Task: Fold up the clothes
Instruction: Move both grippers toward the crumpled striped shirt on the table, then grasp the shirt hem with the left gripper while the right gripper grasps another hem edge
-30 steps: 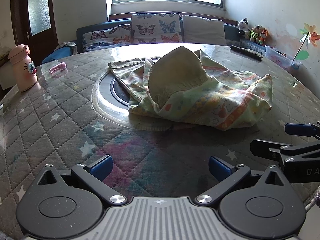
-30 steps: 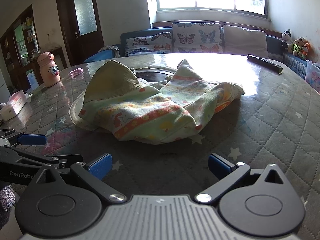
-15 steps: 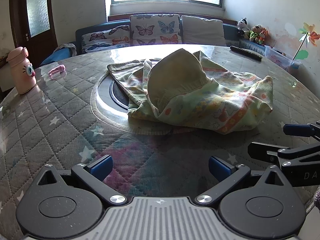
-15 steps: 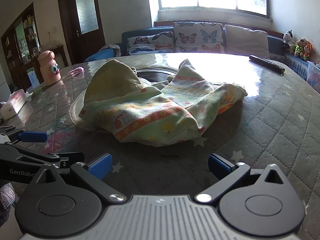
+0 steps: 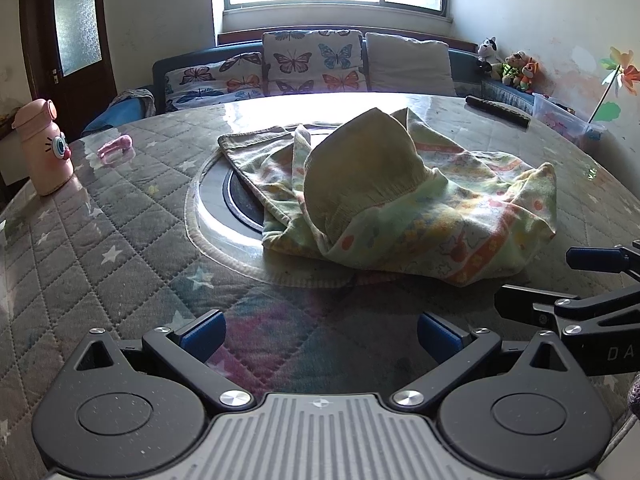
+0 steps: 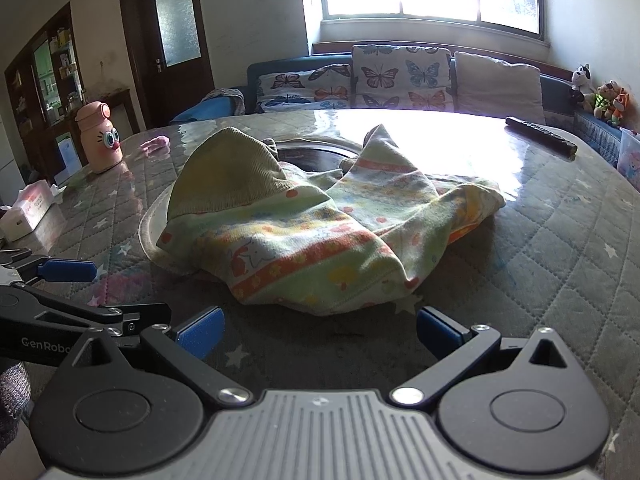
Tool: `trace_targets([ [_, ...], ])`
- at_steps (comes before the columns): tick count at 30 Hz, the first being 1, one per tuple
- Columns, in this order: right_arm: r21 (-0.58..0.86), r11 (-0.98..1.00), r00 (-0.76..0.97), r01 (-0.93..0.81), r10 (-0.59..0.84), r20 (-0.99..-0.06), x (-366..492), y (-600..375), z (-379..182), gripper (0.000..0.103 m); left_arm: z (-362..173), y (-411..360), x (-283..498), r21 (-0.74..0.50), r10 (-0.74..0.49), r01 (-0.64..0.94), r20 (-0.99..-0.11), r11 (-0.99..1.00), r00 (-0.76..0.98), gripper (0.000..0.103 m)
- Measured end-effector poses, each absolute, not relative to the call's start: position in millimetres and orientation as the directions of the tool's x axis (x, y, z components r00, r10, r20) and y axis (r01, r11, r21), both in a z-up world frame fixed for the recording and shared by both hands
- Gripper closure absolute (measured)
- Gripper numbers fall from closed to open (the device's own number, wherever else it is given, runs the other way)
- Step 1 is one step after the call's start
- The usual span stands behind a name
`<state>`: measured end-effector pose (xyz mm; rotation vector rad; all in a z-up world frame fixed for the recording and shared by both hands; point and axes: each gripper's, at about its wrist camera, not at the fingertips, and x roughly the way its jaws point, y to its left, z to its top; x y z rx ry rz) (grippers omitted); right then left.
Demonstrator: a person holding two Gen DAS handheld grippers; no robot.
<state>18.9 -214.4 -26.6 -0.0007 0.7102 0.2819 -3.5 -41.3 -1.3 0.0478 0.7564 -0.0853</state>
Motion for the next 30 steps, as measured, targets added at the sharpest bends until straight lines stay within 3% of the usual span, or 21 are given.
trace_targets([
  [30,0.112,0.961,0.719,-0.254,0.266,-0.642,78,-206,-7,0.0,19,-27,44,0.029,-0.03,0.068,-0.685,0.997,0.728,0.0],
])
